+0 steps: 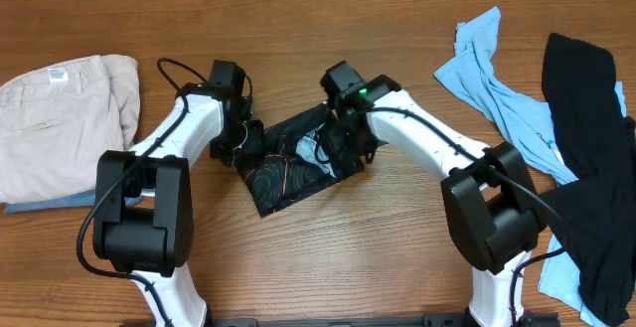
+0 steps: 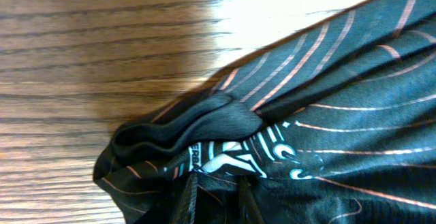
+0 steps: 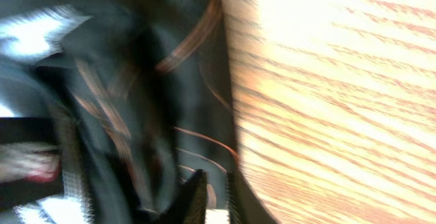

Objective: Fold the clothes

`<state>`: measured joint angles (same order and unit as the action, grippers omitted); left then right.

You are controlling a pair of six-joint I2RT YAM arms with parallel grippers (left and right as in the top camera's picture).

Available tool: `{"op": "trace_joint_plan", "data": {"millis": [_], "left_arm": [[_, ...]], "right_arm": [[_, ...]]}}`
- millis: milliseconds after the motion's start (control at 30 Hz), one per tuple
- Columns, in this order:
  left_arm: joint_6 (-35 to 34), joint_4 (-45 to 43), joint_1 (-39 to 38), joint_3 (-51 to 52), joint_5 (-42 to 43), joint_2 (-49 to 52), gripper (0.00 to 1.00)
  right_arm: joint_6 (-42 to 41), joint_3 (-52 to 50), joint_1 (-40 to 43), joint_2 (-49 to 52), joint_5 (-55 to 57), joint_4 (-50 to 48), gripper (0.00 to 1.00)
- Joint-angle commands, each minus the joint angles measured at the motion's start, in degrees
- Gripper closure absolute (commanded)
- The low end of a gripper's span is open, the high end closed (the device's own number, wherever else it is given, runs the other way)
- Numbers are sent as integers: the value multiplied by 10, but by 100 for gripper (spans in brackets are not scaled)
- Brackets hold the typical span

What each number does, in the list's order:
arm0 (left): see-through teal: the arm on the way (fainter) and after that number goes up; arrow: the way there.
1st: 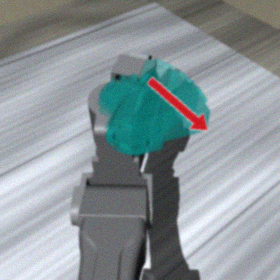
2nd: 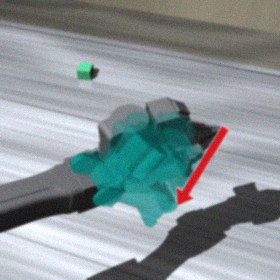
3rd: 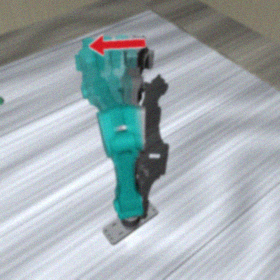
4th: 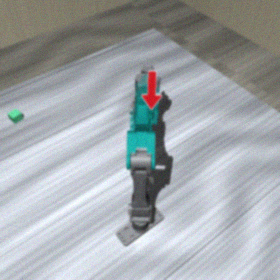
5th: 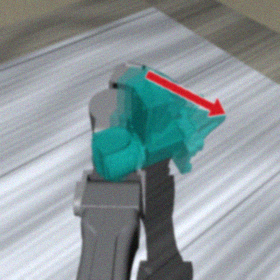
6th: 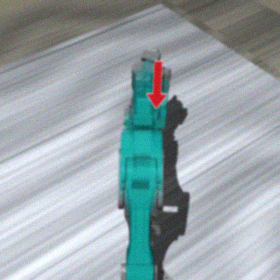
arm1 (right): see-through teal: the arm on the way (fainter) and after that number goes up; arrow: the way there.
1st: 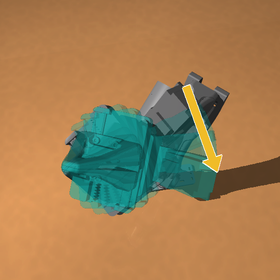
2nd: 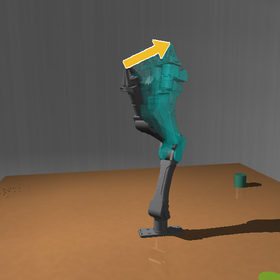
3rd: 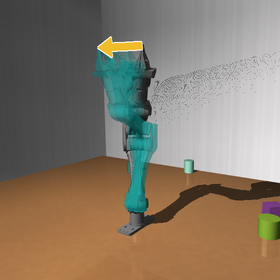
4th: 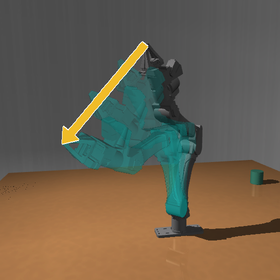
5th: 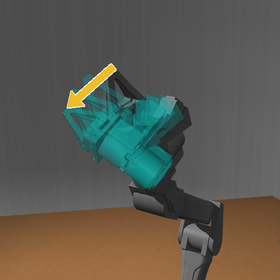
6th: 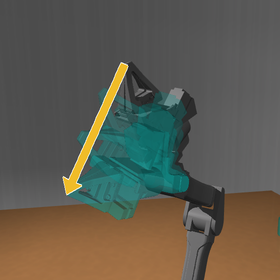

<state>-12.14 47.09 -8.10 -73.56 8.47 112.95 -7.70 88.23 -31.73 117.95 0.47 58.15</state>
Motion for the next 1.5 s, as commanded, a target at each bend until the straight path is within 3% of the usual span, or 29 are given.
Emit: {"op": "trace_joint_plan", "data": {"millis": [0, 300, 567, 633, 700, 767, 1033, 1467], "left_arm": [[-12, 5, 6, 11, -40, 30, 75], [-12, 24, 6, 10, -40, 14, 78], [-33, 77, 5, 11, -42, -90, 77], [-33, 67, 5, 11, -56, -123, 69], [-31, 32, 6, 11, -76, -141, 44], [-25, -13, 6, 11, -85, -146, 32], [32, -121, 6, 11, -59, -95, 39], [31, -29, 7, 11, -61, -13, 43]], "right_arm": [[-5, 9, -1, 7, 3, 17, 78], [-9, 10, 0, -2, 5, 32, 74], [-15, 10, 0, -93, 2, 42, 68], [-8, 10, 0, -113, -42, 49, 67], [1, 10, -2, -115, -94, 50, 67], [20, 8, -6, -113, -145, 47, 67], [43, -40, -35, -112, -229, -37, 68], [32, -106, -26, -61, -237, -102, 67]]}}
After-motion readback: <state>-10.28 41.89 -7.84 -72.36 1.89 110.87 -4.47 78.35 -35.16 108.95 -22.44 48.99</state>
